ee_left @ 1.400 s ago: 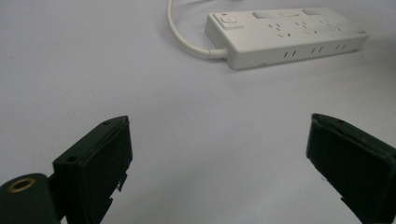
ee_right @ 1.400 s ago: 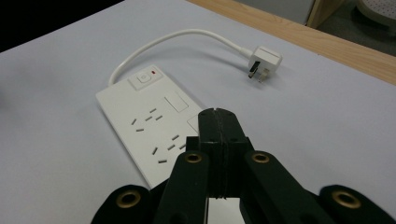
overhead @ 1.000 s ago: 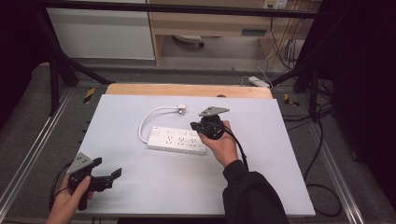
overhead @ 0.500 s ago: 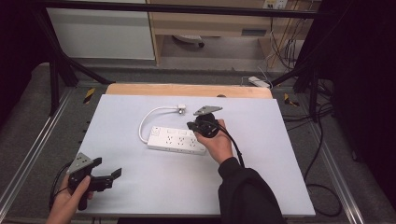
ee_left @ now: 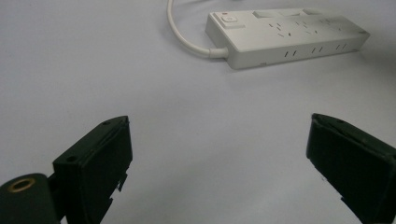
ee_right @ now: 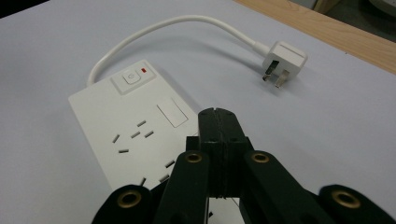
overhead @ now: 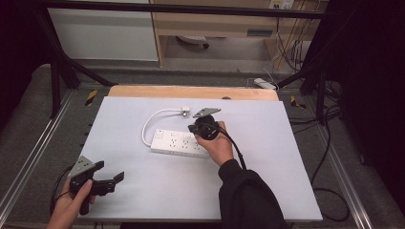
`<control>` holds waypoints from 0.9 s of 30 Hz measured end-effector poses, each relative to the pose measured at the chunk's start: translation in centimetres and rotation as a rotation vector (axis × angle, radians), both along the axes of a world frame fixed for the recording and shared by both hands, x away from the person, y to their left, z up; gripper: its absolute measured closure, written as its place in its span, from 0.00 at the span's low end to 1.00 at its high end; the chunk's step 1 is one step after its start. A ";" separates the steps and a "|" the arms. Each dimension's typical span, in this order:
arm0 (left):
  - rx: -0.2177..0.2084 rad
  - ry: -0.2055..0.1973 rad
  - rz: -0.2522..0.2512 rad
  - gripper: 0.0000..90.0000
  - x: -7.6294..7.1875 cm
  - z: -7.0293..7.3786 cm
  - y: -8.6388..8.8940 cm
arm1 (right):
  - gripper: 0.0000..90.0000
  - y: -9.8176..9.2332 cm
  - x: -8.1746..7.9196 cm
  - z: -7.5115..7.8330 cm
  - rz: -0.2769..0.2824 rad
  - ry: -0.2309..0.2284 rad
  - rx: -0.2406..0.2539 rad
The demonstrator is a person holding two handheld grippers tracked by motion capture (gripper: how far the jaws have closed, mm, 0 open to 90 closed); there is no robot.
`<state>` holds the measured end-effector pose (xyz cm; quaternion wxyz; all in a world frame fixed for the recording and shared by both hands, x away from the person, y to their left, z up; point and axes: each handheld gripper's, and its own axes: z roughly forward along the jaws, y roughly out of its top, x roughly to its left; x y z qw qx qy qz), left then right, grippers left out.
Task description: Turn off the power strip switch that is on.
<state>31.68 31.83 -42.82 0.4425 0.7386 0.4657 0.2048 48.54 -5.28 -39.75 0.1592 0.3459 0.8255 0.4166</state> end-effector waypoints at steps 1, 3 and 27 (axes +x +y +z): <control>0.000 0.000 0.000 0.08 0.0 0.0 0.0 | 1.00 0.1 0.1 -0.1 0.000 0.001 -0.003; 0.000 0.000 0.001 0.08 0.0 0.0 0.0 | 1.00 0.2 0.1 -0.2 0.001 0.004 -0.005; 0.002 -0.003 -0.002 0.08 0.0 0.0 0.0 | 1.00 1.2 0.8 -1.9 -0.001 0.033 -0.041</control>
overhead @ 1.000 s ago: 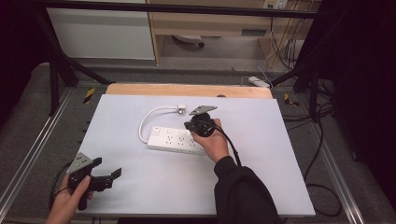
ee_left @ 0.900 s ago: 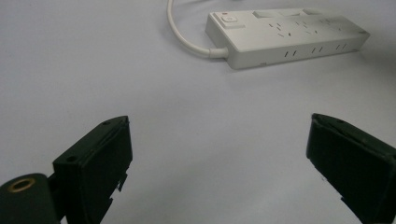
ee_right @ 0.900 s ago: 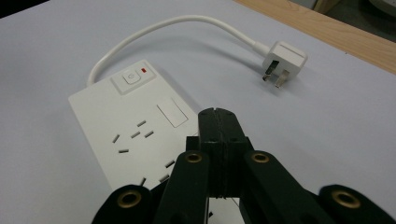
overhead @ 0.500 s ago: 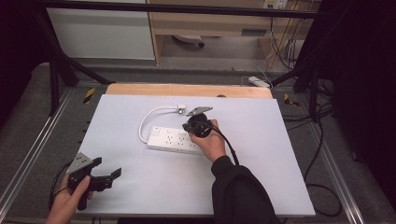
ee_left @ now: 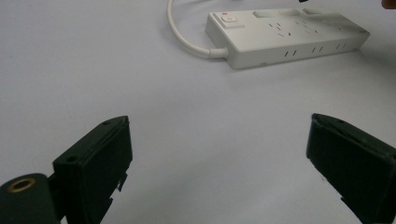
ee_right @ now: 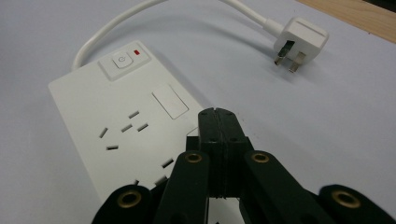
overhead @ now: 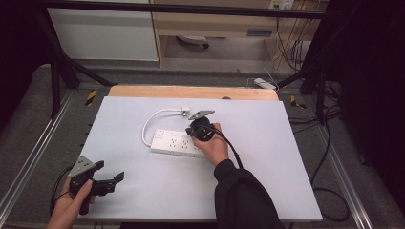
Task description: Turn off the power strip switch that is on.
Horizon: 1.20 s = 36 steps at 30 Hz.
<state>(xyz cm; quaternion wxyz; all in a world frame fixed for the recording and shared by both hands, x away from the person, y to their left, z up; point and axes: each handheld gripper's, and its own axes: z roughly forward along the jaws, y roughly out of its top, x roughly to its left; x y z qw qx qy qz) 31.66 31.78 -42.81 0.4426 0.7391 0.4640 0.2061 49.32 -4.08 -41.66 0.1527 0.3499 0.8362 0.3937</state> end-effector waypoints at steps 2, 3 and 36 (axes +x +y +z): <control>0.001 0.002 0.000 0.08 0.0 0.0 0.0 | 1.00 0.0 0.1 -0.2 -0.003 0.003 -0.002; 0.001 0.002 0.000 0.08 0.0 0.0 0.0 | 1.00 0.0 0.1 -0.2 -0.006 0.005 -0.006; 0.013 -0.001 -0.009 0.08 0.0 0.0 -0.1 | 1.00 0.1 0.2 -1.1 -0.013 0.006 -0.022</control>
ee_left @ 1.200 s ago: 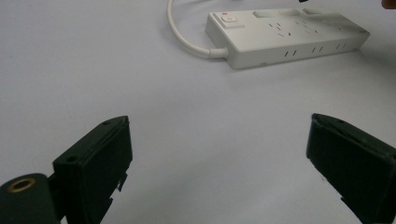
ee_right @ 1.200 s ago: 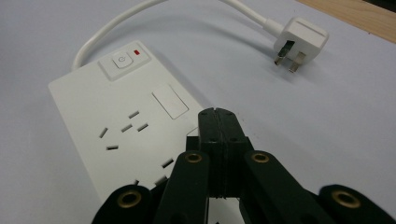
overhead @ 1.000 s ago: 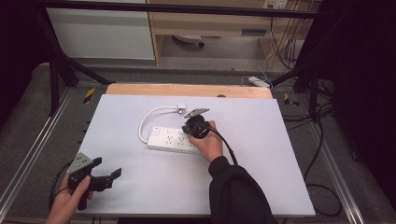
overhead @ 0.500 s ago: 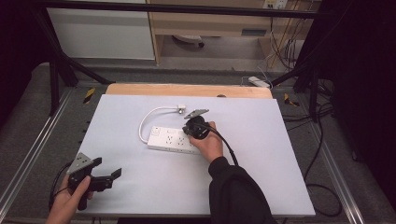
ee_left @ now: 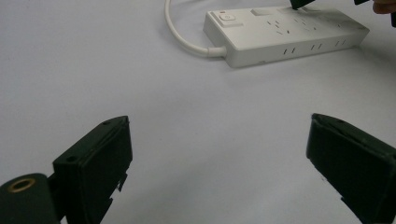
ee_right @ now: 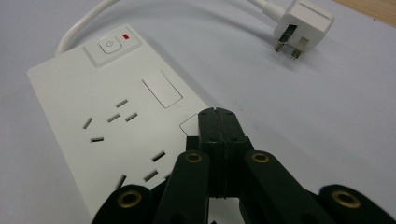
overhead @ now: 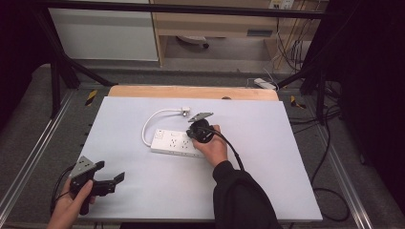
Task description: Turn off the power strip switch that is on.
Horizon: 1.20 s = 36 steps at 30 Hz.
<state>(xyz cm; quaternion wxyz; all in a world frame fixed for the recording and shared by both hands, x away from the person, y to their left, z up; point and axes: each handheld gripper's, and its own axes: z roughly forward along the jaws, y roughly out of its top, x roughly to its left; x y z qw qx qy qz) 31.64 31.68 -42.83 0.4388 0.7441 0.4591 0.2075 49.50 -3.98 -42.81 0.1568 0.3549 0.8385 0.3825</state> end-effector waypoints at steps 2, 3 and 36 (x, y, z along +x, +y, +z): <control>0.000 0.000 0.000 0.08 0.0 0.0 0.0 | 1.00 -0.1 0.1 0.0 -0.003 -0.004 -0.001; 0.000 0.000 0.000 0.08 0.0 0.0 0.0 | 1.00 -0.1 0.1 0.0 -0.005 -0.001 0.001; 0.003 0.002 0.002 0.08 0.0 0.0 0.0 | 1.00 -0.6 0.0 -0.5 -0.019 -0.007 0.033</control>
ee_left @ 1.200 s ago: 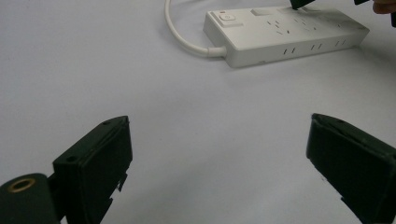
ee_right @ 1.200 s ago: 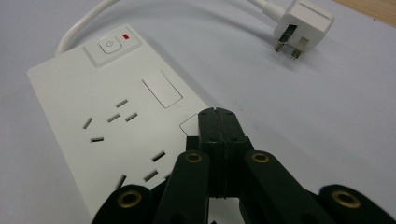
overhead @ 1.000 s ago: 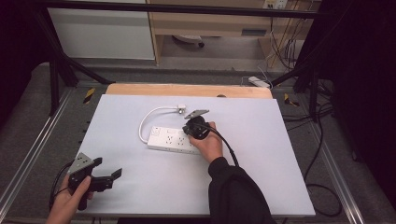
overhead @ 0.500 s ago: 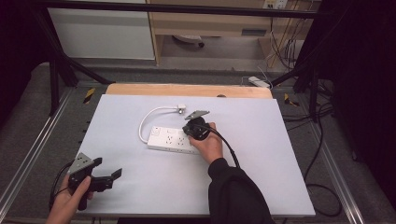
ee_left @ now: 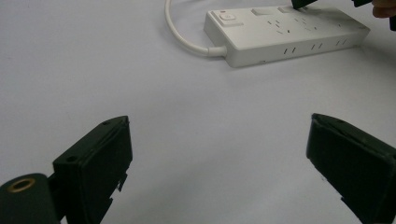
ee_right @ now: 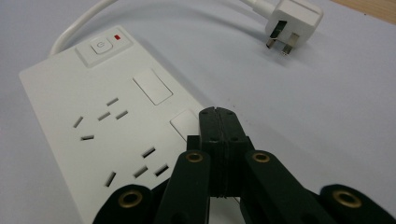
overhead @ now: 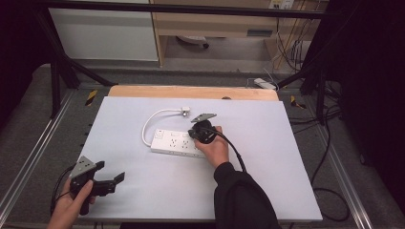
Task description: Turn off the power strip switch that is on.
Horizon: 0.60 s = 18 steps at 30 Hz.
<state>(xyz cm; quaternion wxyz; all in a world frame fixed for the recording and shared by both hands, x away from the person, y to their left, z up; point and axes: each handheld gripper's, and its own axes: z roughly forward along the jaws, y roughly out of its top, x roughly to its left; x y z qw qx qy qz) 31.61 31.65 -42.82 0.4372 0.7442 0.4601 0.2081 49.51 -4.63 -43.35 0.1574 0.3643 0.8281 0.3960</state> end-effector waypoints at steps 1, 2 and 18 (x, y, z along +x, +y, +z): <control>-0.001 0.000 -0.001 0.08 0.0 0.0 0.0 | 1.00 0.0 0.0 0.0 0.001 0.001 0.002; -0.001 0.000 -0.001 0.08 0.0 0.0 0.0 | 1.00 0.1 0.0 0.0 0.002 0.002 0.003; -0.004 -0.003 -0.001 0.08 0.0 0.0 0.1 | 1.00 0.4 -0.2 0.1 0.001 -0.009 -0.001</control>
